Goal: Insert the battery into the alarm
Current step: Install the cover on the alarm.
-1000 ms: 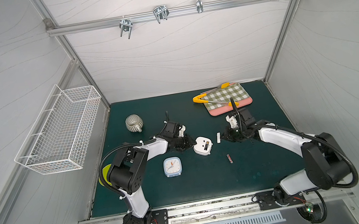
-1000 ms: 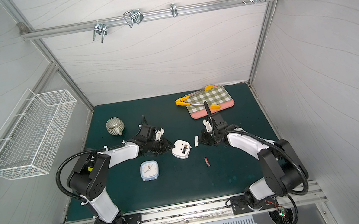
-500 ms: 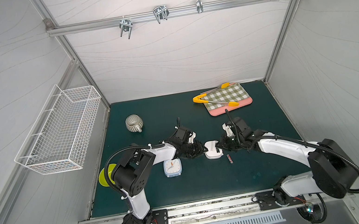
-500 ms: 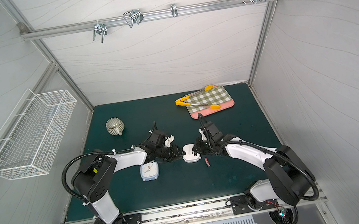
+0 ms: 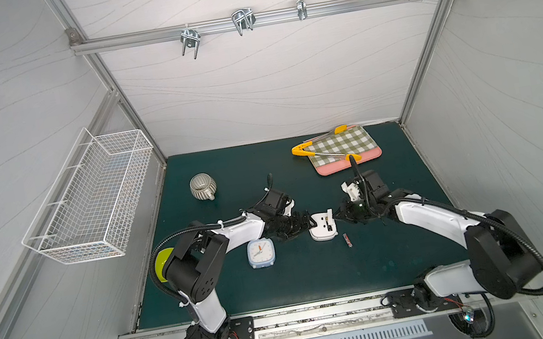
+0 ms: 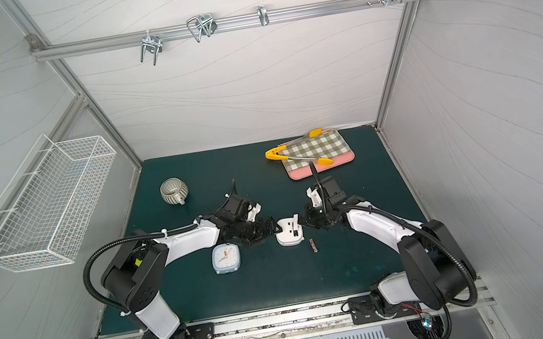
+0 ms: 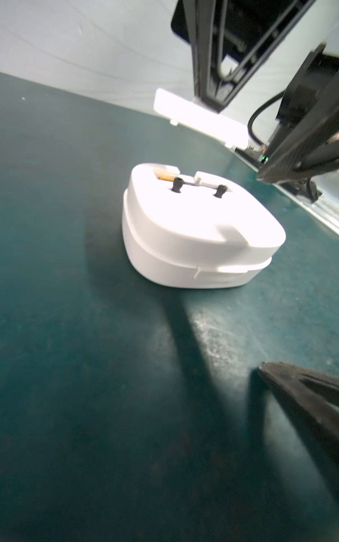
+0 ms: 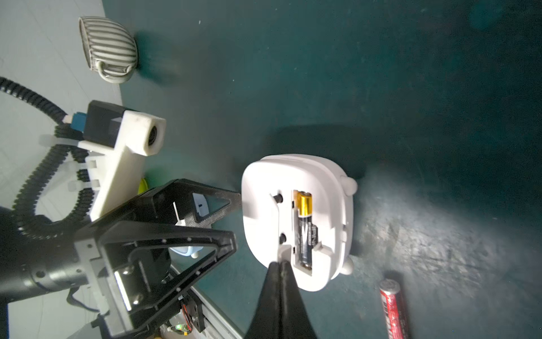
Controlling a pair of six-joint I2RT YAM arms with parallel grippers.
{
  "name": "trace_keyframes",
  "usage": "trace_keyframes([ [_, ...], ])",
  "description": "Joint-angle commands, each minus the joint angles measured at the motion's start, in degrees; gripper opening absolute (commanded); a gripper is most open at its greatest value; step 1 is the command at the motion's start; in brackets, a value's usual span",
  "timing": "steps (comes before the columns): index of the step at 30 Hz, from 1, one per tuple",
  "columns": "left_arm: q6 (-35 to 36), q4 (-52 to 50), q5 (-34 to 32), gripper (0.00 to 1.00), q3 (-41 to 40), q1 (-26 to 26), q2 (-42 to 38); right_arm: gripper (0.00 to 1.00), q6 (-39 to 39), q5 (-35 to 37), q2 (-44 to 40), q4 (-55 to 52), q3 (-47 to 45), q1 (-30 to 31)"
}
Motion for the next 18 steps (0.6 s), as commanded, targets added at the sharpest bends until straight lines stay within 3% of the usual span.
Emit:
trace_keyframes([
  [1,1.01,-2.22,-1.17,0.98,1.82,-0.92,0.87,0.00,-3.47,-3.89,1.58,-2.19,0.97,-0.40],
  [5,0.67,-1.46,-0.64,0.97,2.35,-1.40,2.16,0.00,-3.95,-4.02,3.15,-2.30,1.18,-0.44],
  [15,1.57,-2.46,-0.47,0.77,3.43,-1.59,4.27,0.00,-8.12,-3.08,5.94,-5.40,2.78,-1.71],
  [18,1.63,-2.57,-0.40,0.75,3.42,-1.59,4.65,0.00,-8.64,-3.31,6.57,-5.40,3.05,-1.98],
])
